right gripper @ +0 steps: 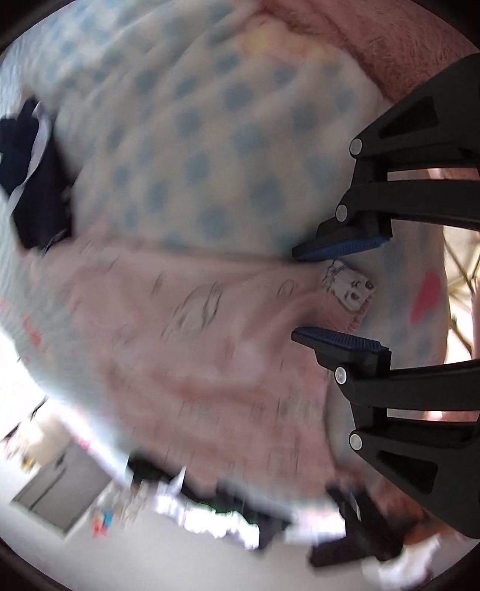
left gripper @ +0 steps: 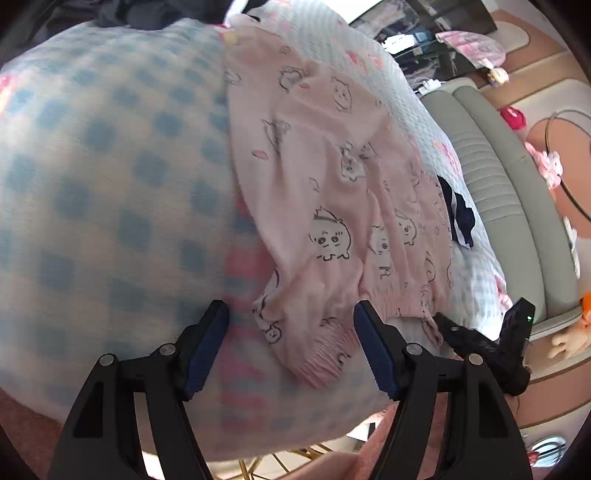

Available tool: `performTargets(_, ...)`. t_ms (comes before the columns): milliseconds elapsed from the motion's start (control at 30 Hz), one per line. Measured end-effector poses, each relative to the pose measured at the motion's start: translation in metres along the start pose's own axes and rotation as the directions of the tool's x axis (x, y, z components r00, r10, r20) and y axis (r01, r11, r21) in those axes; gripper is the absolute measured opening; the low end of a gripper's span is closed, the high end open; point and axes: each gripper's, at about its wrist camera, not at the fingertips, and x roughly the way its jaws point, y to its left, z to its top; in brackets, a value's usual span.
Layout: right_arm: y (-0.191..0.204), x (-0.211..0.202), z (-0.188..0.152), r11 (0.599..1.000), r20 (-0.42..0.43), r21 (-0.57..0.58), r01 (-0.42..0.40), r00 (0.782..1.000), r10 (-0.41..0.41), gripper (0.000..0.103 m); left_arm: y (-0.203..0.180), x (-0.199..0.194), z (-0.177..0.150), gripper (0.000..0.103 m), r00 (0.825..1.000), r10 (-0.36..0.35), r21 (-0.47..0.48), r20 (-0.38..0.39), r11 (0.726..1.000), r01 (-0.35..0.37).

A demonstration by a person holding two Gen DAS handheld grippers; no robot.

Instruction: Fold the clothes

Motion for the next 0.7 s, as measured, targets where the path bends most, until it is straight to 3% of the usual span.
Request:
performTargets(67, 0.005, 0.006, 0.000, 0.999, 0.007, -0.009, 0.031, 1.000, -0.031, 0.039, 0.004, -0.010, 0.003, 0.071, 0.997, -0.068, -0.005, 0.025, 0.998, 0.068)
performTargets(167, 0.013, 0.014, -0.001, 0.997, 0.018, -0.022, 0.077, 0.997, -0.077, 0.060, 0.017, -0.019, 0.008, 0.071, 0.985, -0.158, -0.062, 0.066, 0.985, 0.162)
performTargets(200, 0.016, 0.017, -0.001, 0.995, 0.022, -0.026, 0.093, 0.996, -0.092, 0.064, 0.019, -0.015, 0.009, 0.071, 0.986, -0.153, -0.079, 0.062, 0.984, 0.158)
performTargets(267, 0.018, 0.021, -0.004, 0.999, -0.006, -0.023, 0.045, 0.999, -0.046, 0.066, 0.023, -0.002, 0.009, 0.067, 0.994, -0.105, -0.094, 0.020, 0.990, 0.106)
performTargets(300, 0.019, 0.023, -0.006, 1.000, -0.023, -0.020, 0.013, 1.000, -0.013, 0.066, 0.023, 0.002, 0.007, 0.054, 0.997, -0.073, -0.090, 0.011, 0.993, 0.074)
performTargets(333, 0.020, 0.025, -0.008, 1.000, -0.041, -0.016, -0.020, 0.999, 0.020, 0.066, 0.021, 0.002, 0.006, 0.035, 0.999, -0.049, -0.074, 0.016, 0.996, 0.050)
performTargets(367, 0.021, 0.026, -0.010, 0.999, -0.058, -0.012, -0.053, 0.997, 0.052, 0.054, 0.018, 0.000, 0.005, 0.026, 0.999, -0.041, -0.057, 0.024, 0.997, 0.042)
performTargets(400, 0.022, 0.028, -0.011, 0.996, -0.075, -0.007, -0.086, 0.994, 0.085, 0.029, 0.014, -0.003, 0.005, 0.012, 0.999, -0.033, -0.040, 0.032, 0.999, 0.034)
performTargets(500, 0.031, 0.015, -0.014, 0.983, -0.071, -0.023, -0.180, 0.981, 0.178, 0.017, 0.013, -0.031, 0.005, 0.009, 0.988, -0.095, -0.044, 0.125, 0.994, 0.101)
performTargets(600, 0.034, -0.008, -0.004, 0.983, -0.014, -0.031, -0.183, 0.983, 0.183, 0.017, 0.016, -0.059, 0.013, 0.009, 0.974, -0.122, -0.034, 0.193, 0.991, 0.130)
performTargets(700, 0.016, -0.001, -0.007, 0.992, -0.017, 0.051, -0.112, 0.993, 0.113, 0.029, 0.025, -0.052, 0.020, 0.010, 0.982, -0.111, -0.055, 0.155, 0.991, 0.121)
